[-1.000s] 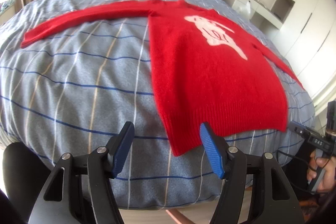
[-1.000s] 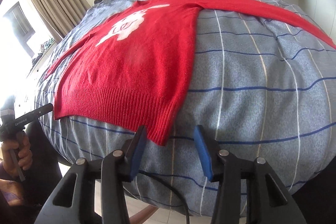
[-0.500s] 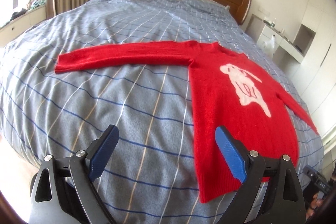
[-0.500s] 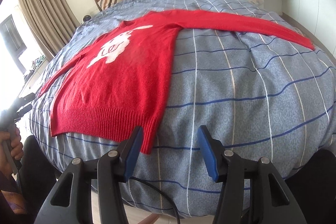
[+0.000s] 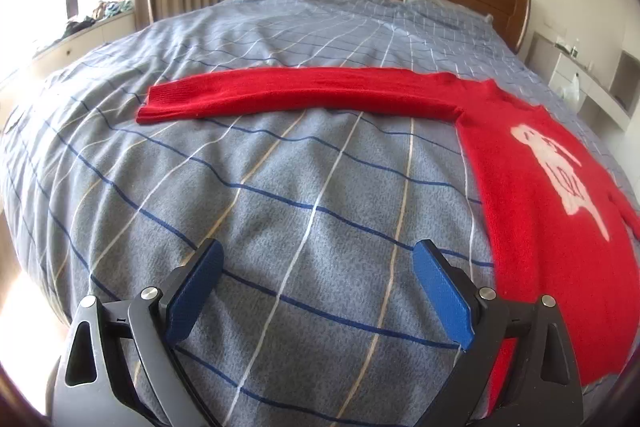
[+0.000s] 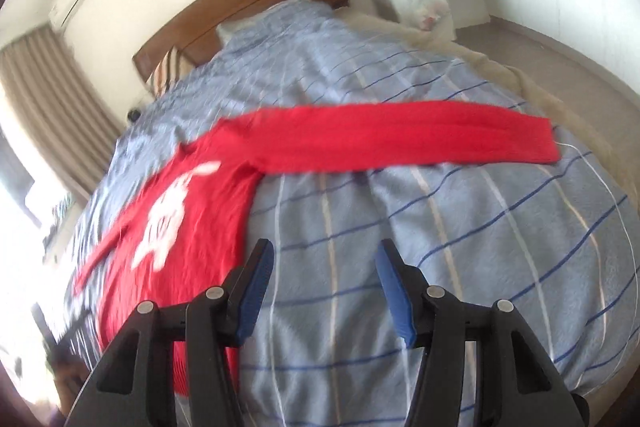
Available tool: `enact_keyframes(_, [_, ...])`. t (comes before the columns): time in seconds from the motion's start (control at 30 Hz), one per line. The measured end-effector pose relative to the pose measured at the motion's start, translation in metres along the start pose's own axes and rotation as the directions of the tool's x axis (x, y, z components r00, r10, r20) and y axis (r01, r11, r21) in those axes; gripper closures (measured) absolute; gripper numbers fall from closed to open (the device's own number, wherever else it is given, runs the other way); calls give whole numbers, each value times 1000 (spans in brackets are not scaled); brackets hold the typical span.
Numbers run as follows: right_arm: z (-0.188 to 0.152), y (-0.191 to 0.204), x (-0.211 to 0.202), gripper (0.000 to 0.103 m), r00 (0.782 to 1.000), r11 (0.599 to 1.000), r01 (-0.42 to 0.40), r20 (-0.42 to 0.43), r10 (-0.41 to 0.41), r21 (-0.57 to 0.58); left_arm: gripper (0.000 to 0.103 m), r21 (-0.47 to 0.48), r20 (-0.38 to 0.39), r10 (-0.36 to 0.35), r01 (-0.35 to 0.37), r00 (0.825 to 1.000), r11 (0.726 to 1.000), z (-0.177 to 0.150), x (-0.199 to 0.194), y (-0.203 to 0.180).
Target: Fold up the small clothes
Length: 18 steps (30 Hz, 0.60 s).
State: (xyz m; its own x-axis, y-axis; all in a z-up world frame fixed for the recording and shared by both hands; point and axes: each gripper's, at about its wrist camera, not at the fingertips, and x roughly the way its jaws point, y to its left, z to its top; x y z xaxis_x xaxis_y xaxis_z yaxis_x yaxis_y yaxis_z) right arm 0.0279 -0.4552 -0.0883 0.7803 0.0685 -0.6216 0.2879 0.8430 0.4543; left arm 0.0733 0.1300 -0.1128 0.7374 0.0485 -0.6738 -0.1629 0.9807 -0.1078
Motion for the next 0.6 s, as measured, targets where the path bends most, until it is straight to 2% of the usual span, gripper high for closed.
enact_keyframes(0.07, [16, -34, 1, 47, 998, 986, -32, 60, 22, 166, 6, -20, 48, 4, -3, 999, 1000, 1, -6, 4])
enact_keyframes(0.13, [27, -70, 10, 47, 998, 945, -30, 69, 8, 327, 6, -25, 46, 13, -12, 999, 1000, 2, -6, 7])
enact_keyframes(0.2, [27, -107, 17, 50, 999, 870, -6, 46, -19, 493, 6, -35, 31, 10, -9, 999, 999, 2, -4, 9])
enact_keyframes(0.27, [21, -138, 17, 55, 997, 775, -54, 82, 4, 630, 6, -41, 27, 4, -2, 1000, 999, 1, -4, 9])
enact_keyframes(0.3, [20, -149, 17, 59, 994, 738, -82, 105, 15, 670, 6, -39, 27, 1, 0, 1000, 999, 1, -4, 9])
enact_keyframes(0.37, [20, -163, 18, 60, 990, 691, -110, 139, 13, 715, 6, -26, 22, 2, -1, 1000, 1000, -1, -3, 6])
enact_keyframes(0.47, [27, -172, 26, 60, 986, 654, -127, 168, -1, 745, 6, 5, 9, 8, -8, 1000, 1000, -2, 1, -1])
enact_keyframes(0.6, [44, -168, 36, 60, 984, 677, -95, 173, -49, 730, 6, 36, 15, 16, -17, 1000, 999, -4, -1, -6])
